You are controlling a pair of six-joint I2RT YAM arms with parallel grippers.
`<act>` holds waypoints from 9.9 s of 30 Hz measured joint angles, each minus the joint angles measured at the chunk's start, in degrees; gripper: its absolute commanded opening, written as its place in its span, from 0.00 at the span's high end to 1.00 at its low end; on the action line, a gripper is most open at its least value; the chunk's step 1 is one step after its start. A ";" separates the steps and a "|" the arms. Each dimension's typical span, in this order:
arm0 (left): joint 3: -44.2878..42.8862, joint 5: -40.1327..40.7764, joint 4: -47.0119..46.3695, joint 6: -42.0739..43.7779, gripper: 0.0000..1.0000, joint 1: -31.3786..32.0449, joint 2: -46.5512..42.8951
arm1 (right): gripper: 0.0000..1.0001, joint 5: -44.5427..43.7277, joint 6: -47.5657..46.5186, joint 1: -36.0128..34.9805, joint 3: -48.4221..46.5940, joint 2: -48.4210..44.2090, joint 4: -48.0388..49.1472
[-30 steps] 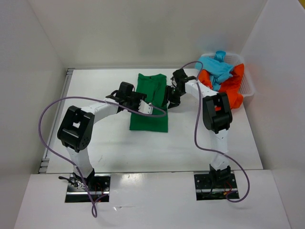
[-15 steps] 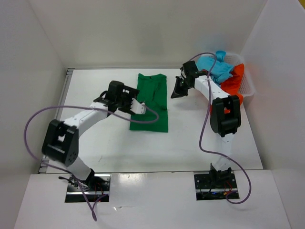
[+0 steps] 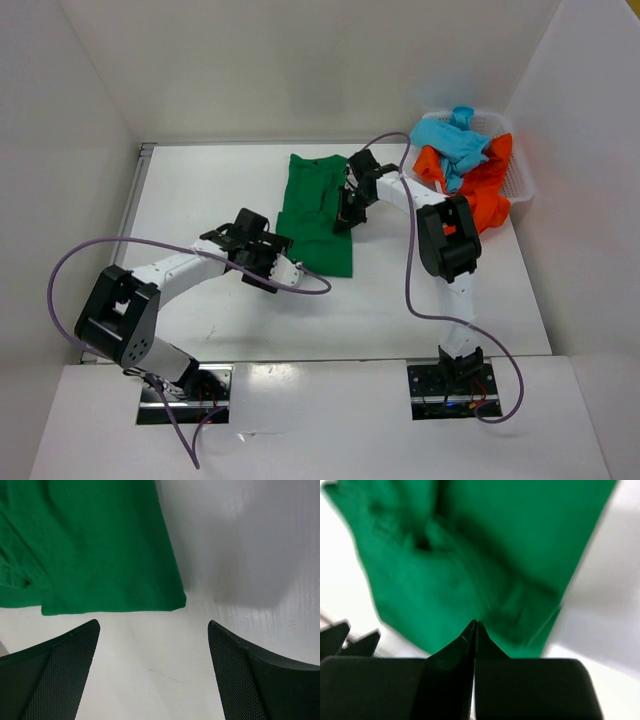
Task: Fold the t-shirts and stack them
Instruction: Fold the folded rectangular tshirt in 1/3 of the way, then grab one side of the 2/3 rectangular tshirt with both arms, then fold the long partially folded tshirt into a neat square, then smooth out wrinkles on the folded tshirt, then put the neatly folded tshirt into the corner of the board with the left arm
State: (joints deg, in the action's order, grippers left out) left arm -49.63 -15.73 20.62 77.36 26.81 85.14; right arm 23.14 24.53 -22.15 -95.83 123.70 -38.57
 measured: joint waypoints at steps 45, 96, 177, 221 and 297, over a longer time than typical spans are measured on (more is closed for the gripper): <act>0.92 -2.62 -8.44 5.01 0.77 1.73 8.33 | 0.34 -3.82 5.38 -1.49 29.90 -19.50 8.13; -6.88 -12.39 27.34 -29.94 0.95 13.40 -13.03 | 1.00 -1.68 20.74 -20.59 45.72 -57.37 -11.28; -26.34 -16.83 11.45 -59.74 0.00 -2.93 12.41 | 0.96 -12.74 9.68 -0.72 23.58 -28.65 1.27; -19.10 -12.37 7.39 -70.23 0.00 -8.57 19.50 | 0.78 -14.80 18.25 -3.21 36.13 -32.28 6.40; -100.30 15.91 20.31 -51.82 1.00 -46.53 70.97 | 0.81 -19.37 14.75 3.61 28.87 -34.53 -5.75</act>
State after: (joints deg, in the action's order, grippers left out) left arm -149.93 0.19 40.93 25.54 -19.73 156.11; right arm 3.77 39.29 -18.55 -66.96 89.17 -44.31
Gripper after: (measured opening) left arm 0.044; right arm 0.190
